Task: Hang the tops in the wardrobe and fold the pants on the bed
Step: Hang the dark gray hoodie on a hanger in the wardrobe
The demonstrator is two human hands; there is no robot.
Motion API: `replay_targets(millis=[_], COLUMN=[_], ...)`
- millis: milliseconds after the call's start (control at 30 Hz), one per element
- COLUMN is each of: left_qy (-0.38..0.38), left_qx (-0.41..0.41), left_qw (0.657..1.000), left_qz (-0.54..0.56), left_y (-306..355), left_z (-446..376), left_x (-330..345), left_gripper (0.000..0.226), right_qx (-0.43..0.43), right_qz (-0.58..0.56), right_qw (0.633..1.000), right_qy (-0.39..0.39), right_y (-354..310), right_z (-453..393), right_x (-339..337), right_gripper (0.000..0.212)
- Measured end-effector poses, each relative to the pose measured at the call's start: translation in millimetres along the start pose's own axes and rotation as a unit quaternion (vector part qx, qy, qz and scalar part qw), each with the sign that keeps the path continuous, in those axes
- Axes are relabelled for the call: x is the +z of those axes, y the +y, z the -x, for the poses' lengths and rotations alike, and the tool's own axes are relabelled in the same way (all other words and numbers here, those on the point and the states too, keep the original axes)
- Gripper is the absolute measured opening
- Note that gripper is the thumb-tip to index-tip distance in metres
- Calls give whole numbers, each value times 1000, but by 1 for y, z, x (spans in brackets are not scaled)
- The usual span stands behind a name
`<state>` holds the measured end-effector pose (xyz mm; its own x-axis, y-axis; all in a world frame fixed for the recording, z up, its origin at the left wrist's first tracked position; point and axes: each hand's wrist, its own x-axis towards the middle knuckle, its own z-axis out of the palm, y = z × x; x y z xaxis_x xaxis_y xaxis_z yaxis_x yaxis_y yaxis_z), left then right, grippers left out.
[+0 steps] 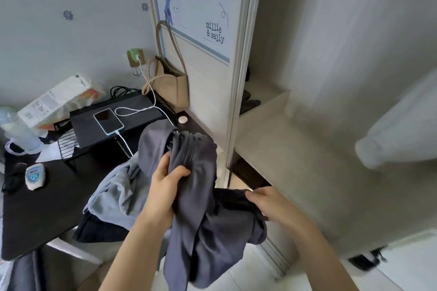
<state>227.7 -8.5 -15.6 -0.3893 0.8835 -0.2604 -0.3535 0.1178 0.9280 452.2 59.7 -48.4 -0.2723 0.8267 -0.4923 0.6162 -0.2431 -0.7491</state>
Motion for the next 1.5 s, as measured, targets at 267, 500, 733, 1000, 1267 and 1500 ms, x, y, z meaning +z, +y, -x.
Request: replay_targets(millis=[267, 500, 733, 1000, 1267, 1500], left_qy=[-271, -257, -82, -1, 3, -95], left_qx=[149, 9, 49, 161, 215, 230], left_qw=[906, 950, 995, 987, 974, 968], left_qz=[-290, -178, -29, -23, -76, -20], left_y=[26, 30, 43, 70, 84, 91], left_z=[27, 26, 17, -9, -16, 8], left_x=[38, 40, 59, 52, 52, 83], left_gripper=[15, 28, 24, 23, 27, 20], right_qx=[-16, -136, -163, -99, -104, -68], right_qz=[-494, -494, -339, -196, -166, -29], right_qw=[868, 856, 923, 944, 906, 932], right_qy=[-37, 74, 81, 245, 375, 354], right_y=[-40, -60, -66, -43, -25, -28], right_z=[29, 44, 59, 73, 85, 82], right_x=[-9, -20, -24, -67, -105, -91], right_gripper=[57, 21, 17, 19, 15, 11])
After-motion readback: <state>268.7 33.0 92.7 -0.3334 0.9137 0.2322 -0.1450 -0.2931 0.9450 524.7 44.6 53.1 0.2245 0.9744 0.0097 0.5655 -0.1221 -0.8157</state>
